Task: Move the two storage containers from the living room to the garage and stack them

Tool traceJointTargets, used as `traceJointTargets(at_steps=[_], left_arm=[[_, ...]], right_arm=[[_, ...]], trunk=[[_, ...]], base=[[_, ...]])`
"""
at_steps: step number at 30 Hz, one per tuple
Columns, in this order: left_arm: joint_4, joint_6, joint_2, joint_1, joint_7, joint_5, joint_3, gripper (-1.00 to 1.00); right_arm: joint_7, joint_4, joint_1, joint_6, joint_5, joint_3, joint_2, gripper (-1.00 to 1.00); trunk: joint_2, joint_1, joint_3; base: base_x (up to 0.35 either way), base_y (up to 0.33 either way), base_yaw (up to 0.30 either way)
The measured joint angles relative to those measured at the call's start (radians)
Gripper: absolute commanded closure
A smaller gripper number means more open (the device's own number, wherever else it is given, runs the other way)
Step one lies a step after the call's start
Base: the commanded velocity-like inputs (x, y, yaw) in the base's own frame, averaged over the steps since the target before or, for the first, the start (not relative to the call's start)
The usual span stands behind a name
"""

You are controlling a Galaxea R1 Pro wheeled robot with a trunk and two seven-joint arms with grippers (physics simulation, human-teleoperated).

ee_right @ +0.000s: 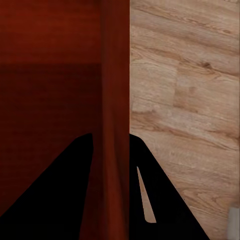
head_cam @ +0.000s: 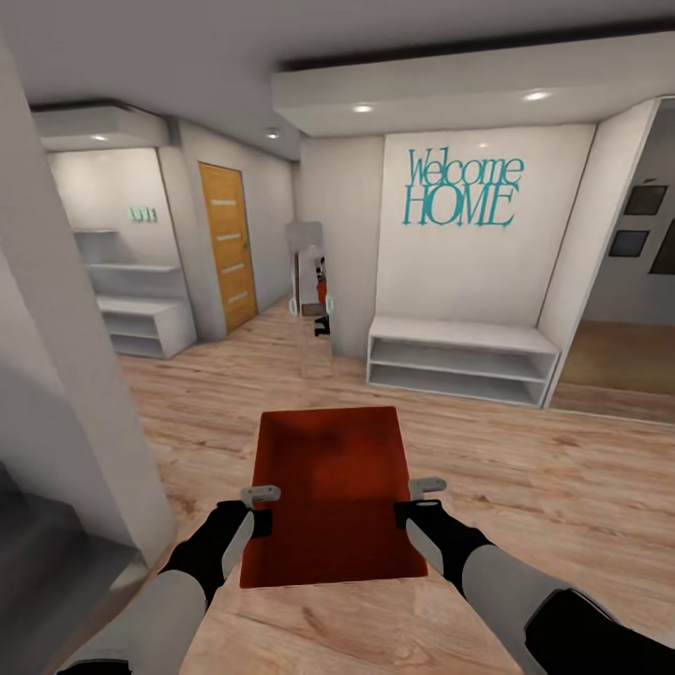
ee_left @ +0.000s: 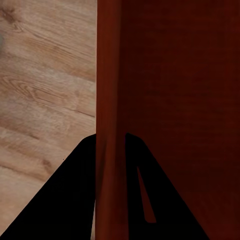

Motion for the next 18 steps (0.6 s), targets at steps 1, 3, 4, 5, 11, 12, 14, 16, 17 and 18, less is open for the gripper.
traceJointTargets(at_steps=[1, 3, 4, 5, 11, 12, 14, 16, 17, 18], left_arm=[[0.000, 0.000, 0.000, 0.000, 0.000, 0.000, 0.000, 1.00], [0.000, 0.000, 0.000, 0.000, 0.000, 0.001, 0.000, 1.00], [0.000, 0.000, 0.000, 0.000, 0.000, 0.001, 0.000, 1.00], [0.000, 0.000, 0.000, 0.000, 0.000, 0.001, 0.000, 1.00], [0.001, 0.001, 0.000, 0.000, -0.001, -0.001, 0.000, 1.00], [0.002, 0.001, 0.000, 0.000, -0.001, -0.001, 0.000, 1.00], [0.002, 0.000, 0.001, 0.000, -0.001, 0.000, 0.000, 1.00], [0.002, 0.001, 0.001, 0.000, -0.001, -0.001, 0.000, 1.00], [0.002, 0.000, 0.001, 0.000, -0.002, 0.000, 0.000, 1.00], [0.002, 0.000, 0.001, 0.000, -0.002, 0.001, 0.000, 1.00]], right_arm=[[0.000, 0.000, 0.000, 0.000, 0.000, 0.000, 0.000, 1.00], [0.000, 0.000, 0.000, 0.000, 0.000, 0.000, 0.000, 1.00], [0.000, 0.000, 0.000, 0.001, 0.000, 0.000, 0.000, 1.00], [0.000, 0.000, 0.000, 0.001, 0.002, -0.001, 0.000, 1.00], [0.000, 0.001, 0.000, 0.002, 0.002, -0.002, 0.001, 1.00], [0.000, 0.001, 0.000, 0.002, 0.002, -0.002, 0.001, 1.00], [0.000, 0.001, 0.000, 0.002, 0.003, -0.003, 0.001, 1.00], [0.000, 0.002, 0.000, 0.002, 0.003, -0.003, 0.001, 1.00], [0.000, 0.002, 0.000, 0.002, 0.004, -0.003, 0.001, 1.00], [0.000, 0.001, 0.000, 0.002, 0.004, -0.003, 0.001, 1.00]], trunk=[[0.000, 0.000, 0.000], [0.000, 0.000, 0.000], [0.000, 0.000, 0.000], [0.000, 0.000, 0.000], [0.000, 0.000, 0.000], [0.000, 0.000, 0.000], [0.000, 0.000, 0.000], [0.000, 0.000, 0.000], [0.000, 0.000, 0.000], [0.000, 0.000, 0.000]], base=[[0.323, 0.000, 0.000], [0.323, 0.000, 0.000], [0.323, 0.000, 0.000], [0.323, 0.000, 0.000], [0.323, 0.000, 0.000], [0.323, 0.000, 0.000], [0.323, 0.000, 0.000], [0.323, 0.000, 0.000], [0.323, 0.000, 0.000], [0.323, 0.000, 0.000]])
